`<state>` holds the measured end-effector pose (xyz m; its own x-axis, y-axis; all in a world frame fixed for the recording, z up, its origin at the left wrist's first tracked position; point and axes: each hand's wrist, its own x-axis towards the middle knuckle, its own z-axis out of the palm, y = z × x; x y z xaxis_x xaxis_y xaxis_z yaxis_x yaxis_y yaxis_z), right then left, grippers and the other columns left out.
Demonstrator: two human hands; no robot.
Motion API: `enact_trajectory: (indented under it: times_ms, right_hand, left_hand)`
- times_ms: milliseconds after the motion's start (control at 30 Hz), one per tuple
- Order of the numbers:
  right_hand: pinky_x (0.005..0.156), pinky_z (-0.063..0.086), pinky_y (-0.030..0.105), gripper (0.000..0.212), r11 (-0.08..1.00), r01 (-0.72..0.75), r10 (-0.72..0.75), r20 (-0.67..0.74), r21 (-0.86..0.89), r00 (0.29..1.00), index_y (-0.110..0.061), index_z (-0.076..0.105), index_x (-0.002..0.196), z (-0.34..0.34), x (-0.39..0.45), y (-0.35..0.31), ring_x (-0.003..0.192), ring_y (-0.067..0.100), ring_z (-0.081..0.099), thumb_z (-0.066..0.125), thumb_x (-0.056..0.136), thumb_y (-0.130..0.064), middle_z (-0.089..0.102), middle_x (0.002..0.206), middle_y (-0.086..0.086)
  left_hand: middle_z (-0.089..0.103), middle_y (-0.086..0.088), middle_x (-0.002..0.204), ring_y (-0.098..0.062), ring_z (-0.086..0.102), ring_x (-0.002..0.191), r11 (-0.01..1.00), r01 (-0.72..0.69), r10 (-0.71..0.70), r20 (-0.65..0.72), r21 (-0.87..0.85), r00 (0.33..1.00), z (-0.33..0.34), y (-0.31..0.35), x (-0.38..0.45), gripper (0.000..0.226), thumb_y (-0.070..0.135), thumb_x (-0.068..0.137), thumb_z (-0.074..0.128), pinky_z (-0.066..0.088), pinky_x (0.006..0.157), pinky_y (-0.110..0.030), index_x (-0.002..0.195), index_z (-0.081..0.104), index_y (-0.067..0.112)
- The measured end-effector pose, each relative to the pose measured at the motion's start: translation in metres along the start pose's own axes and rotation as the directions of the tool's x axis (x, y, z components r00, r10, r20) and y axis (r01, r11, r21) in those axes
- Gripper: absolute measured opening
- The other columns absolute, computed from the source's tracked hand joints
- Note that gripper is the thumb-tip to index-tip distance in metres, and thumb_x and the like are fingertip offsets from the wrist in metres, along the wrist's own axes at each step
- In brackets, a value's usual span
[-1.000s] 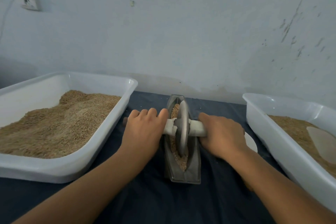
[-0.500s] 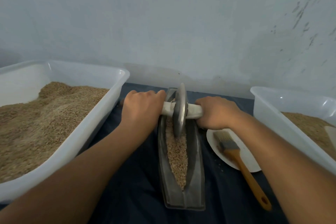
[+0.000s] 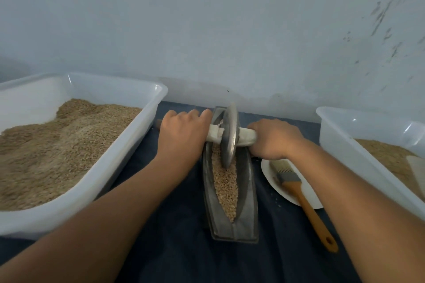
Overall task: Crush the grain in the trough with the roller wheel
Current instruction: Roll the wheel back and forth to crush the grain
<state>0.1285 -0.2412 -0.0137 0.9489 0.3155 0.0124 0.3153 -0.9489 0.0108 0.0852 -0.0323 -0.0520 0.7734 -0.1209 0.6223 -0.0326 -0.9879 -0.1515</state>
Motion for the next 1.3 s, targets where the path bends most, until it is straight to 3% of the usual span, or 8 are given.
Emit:
enact_trajectory:
  times_ms: [233, 367, 533, 833, 1033, 1167, 1300]
  right_hand:
    - [0.056, 0.042, 0.031, 0.01, 0.999, -0.038, 0.036, -0.162, -0.01, 0.986, -0.039, 0.048, 0.078, 0.014, -0.029, -0.007, 0.068, 0.014, 0.056, 0.057, 0.073, -0.04, 0.06, 0.076, -0.012]
    - [0.051, 0.029, 0.029, 0.013, 1.0, -0.023, 0.017, -0.267, -0.02, 0.964, -0.039, 0.043, 0.081, 0.019, -0.051, -0.011, 0.066, 0.018, 0.051, 0.055, 0.076, -0.04, 0.054, 0.073, -0.013]
    - [0.048, 0.021, 0.028, 0.024, 1.0, 0.014, -0.022, -0.375, -0.025, 0.927, -0.036, 0.037, 0.086, 0.022, -0.082, -0.018, 0.063, 0.016, 0.045, 0.06, 0.079, -0.041, 0.044, 0.069, -0.014]
    - [0.062, 0.028, 0.035, 0.021, 0.994, 0.041, -0.088, -0.524, -0.1, 0.847, -0.03, 0.048, 0.094, 0.022, -0.115, -0.032, 0.078, 0.02, 0.058, 0.065, 0.082, -0.034, 0.059, 0.087, -0.009]
    - [0.062, 0.027, 0.035, 0.024, 0.99, 0.024, -0.093, -0.527, -0.137, 0.844, -0.03, 0.043, 0.089, 0.023, -0.111, -0.032, 0.072, 0.02, 0.05, 0.065, 0.08, -0.033, 0.053, 0.08, -0.01]
    - [0.059, 0.028, 0.034, 0.022, 0.994, -0.009, -0.046, -0.483, -0.111, 0.875, -0.032, 0.044, 0.09, 0.027, -0.102, -0.027, 0.071, 0.018, 0.051, 0.064, 0.081, -0.034, 0.05, 0.079, -0.01]
    - [0.058, 0.044, 0.034, 0.019, 0.998, -0.065, 0.06, -0.401, -0.001, 0.914, -0.033, 0.047, 0.094, 0.031, -0.092, -0.021, 0.071, 0.022, 0.053, 0.06, 0.081, -0.037, 0.057, 0.08, -0.011]
  left_hand:
    - [0.049, 0.004, 0.082, -0.017, 0.042, 0.068, 1.0, 0.001, -0.001, -0.009, -0.026, 1.0, -0.018, 0.005, -0.024, 0.034, 0.019, 0.082, 0.069, 0.033, 0.069, -0.033, 0.097, 0.039, 0.024]
    - [0.053, 0.001, 0.087, -0.021, 0.054, 0.078, 0.999, 0.003, -0.004, -0.04, -0.036, 0.999, -0.029, 0.007, -0.044, 0.029, 0.014, 0.082, 0.065, 0.037, 0.073, -0.034, 0.099, 0.043, 0.022]
    - [0.051, 0.0, 0.089, -0.023, 0.053, 0.081, 0.997, -0.002, -0.002, -0.049, -0.073, 0.999, -0.041, 0.009, -0.062, 0.028, 0.01, 0.08, 0.061, 0.041, 0.078, -0.036, 0.101, 0.046, 0.021]
    - [0.051, -0.001, 0.096, -0.023, 0.051, 0.088, 0.997, -0.001, -0.002, -0.031, -0.077, 1.0, -0.058, 0.01, -0.086, 0.042, 0.012, 0.073, 0.067, 0.042, 0.086, -0.037, 0.107, 0.044, 0.022]
    - [0.05, -0.001, 0.102, -0.023, 0.05, 0.094, 0.997, 0.004, -0.004, 0.0, -0.081, 1.0, -0.057, 0.008, -0.09, 0.049, 0.018, 0.074, 0.07, 0.039, 0.09, -0.038, 0.112, 0.039, 0.024]
    - [0.049, -0.001, 0.093, -0.022, 0.049, 0.085, 0.998, -0.011, 0.009, -0.03, -0.065, 1.0, -0.055, 0.01, -0.083, 0.037, 0.011, 0.075, 0.063, 0.039, 0.083, -0.037, 0.103, 0.042, 0.022]
    - [0.045, 0.002, 0.086, -0.02, 0.044, 0.077, 0.997, -0.037, 0.036, -0.02, -0.064, 0.999, -0.05, 0.011, -0.067, 0.036, 0.008, 0.076, 0.062, 0.036, 0.078, -0.035, 0.096, 0.036, 0.023]
